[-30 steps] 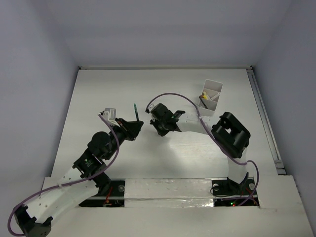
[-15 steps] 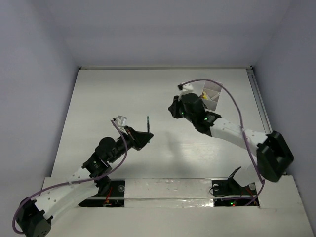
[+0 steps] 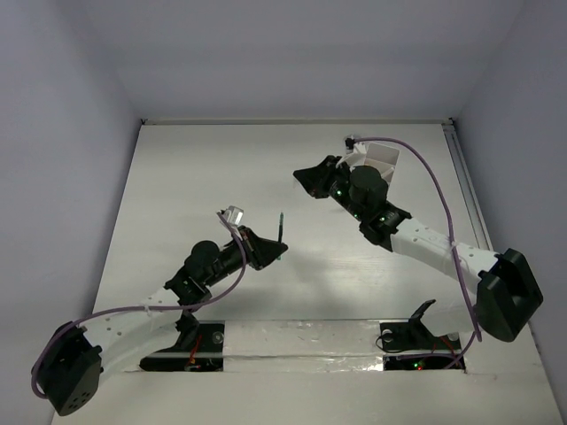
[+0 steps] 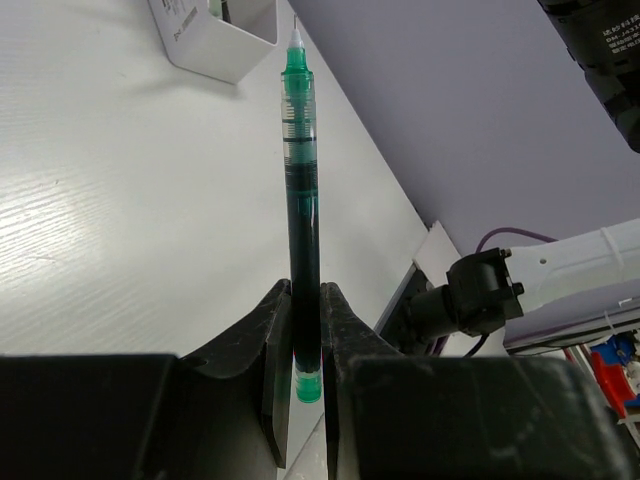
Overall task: Sort the stationery into containers
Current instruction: Close the pen cap on the pen.
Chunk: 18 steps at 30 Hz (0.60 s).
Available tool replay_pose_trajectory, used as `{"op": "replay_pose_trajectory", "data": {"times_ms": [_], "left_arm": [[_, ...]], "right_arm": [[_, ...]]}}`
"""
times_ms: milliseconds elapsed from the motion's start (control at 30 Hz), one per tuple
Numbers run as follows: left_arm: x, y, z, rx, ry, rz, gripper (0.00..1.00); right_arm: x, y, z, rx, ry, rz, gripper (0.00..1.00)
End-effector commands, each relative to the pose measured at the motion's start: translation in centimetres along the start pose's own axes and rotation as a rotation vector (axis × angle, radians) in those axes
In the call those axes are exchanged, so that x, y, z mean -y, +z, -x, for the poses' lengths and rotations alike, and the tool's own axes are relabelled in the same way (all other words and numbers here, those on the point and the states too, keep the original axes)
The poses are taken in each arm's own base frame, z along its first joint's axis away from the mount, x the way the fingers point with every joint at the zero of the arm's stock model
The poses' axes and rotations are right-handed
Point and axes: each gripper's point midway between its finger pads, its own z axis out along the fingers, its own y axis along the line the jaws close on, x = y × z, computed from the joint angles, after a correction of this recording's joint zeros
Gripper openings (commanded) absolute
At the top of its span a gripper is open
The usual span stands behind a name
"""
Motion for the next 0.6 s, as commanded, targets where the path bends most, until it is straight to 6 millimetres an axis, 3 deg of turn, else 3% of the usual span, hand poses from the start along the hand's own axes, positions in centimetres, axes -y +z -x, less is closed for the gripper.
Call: {"op": "replay_pose_trajectory", "data": {"times_ms": [0, 400, 567], "left_arm": [[2.6, 0.6, 2.6, 0.07, 0.043, -0.091, 0.0], [2.6, 1.6, 3.4, 0.075, 0.055, -0.065, 0.0], [2.5, 1.9, 3.5, 0.07, 0.064, -0.055, 0.0]], "right_arm": [[-3.2, 0.1, 0.8, 0.018, 0.093, 0.141, 0.0], [-3.3, 0.0, -2.5, -0.088, 0.123, 0.202, 0.0], [-3.5, 0.0, -2.9, -0.106, 0.116, 0.214, 0.0]]}}
